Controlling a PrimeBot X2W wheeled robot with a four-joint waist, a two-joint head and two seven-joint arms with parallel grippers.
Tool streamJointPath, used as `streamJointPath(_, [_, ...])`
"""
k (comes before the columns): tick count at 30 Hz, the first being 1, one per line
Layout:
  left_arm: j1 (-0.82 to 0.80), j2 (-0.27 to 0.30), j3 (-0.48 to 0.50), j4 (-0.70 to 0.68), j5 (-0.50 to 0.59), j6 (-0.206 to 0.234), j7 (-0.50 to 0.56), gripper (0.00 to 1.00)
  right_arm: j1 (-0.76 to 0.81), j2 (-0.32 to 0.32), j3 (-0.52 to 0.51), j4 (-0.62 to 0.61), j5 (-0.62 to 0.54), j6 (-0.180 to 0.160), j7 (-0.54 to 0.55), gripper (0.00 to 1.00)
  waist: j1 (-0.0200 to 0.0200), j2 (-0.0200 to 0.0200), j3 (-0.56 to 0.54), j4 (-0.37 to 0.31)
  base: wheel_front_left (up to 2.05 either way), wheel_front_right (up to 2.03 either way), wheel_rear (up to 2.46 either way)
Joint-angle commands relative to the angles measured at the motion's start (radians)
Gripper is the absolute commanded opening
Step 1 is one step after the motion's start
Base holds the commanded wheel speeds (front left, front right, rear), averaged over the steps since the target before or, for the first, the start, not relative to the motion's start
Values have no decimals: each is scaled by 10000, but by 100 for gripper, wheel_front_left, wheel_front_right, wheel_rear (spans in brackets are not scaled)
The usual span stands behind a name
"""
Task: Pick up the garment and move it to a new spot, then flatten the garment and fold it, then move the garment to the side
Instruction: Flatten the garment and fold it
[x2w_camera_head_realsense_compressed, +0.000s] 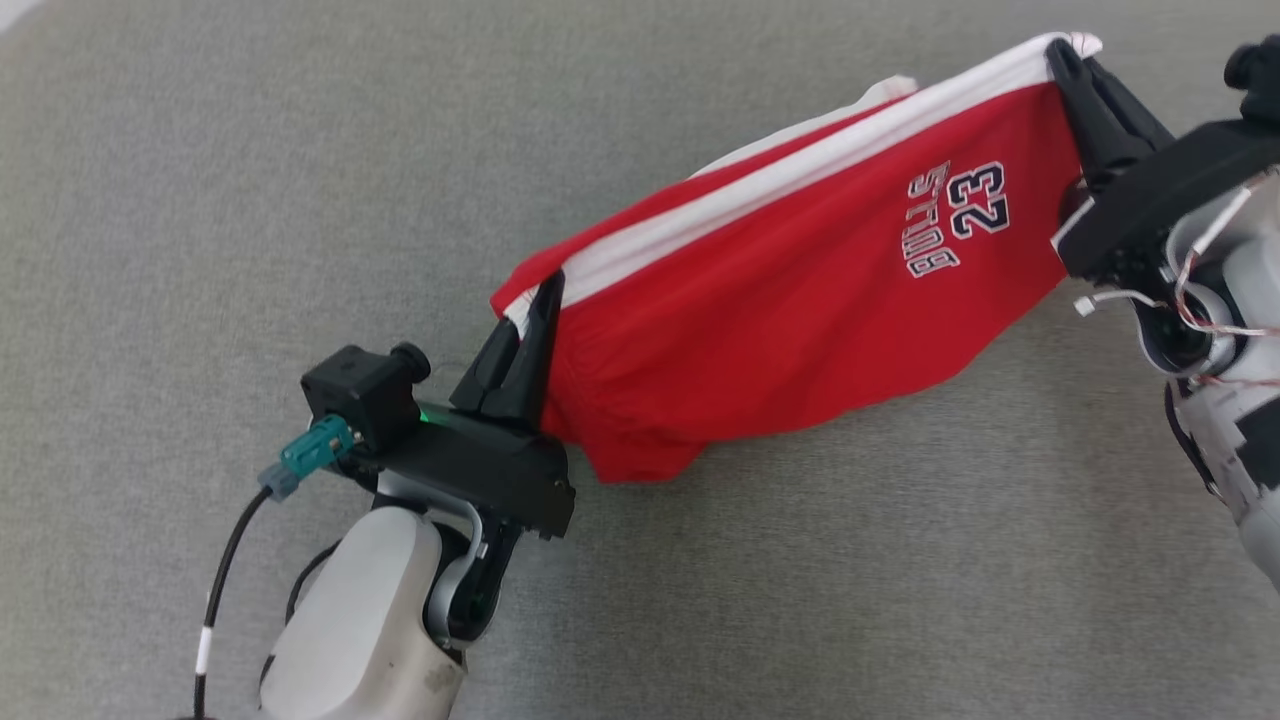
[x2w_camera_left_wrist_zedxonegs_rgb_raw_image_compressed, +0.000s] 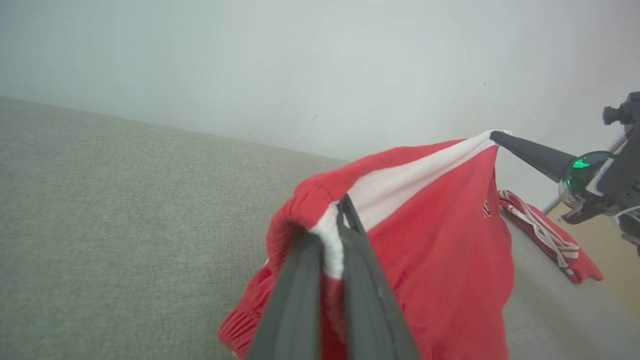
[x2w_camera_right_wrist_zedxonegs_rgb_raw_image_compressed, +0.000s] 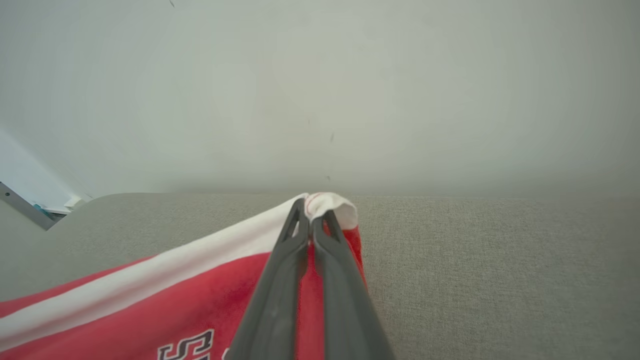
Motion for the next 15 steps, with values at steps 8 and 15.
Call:
streamJointPath(8, [-724, -13, -342, 307, -320, 202, -40, 0, -1519, 601, 1053, 2103, -203, -27, -650, 0, -2, -2, 952, 711, 0, 0, 0])
streamJointPath(15, [-822, -17, -662, 544, 32, 371, -40, 100, -1790, 766, 1815, 3031, 75, -27, -974, 100, -2, -2, 790, 720, 0, 0, 0])
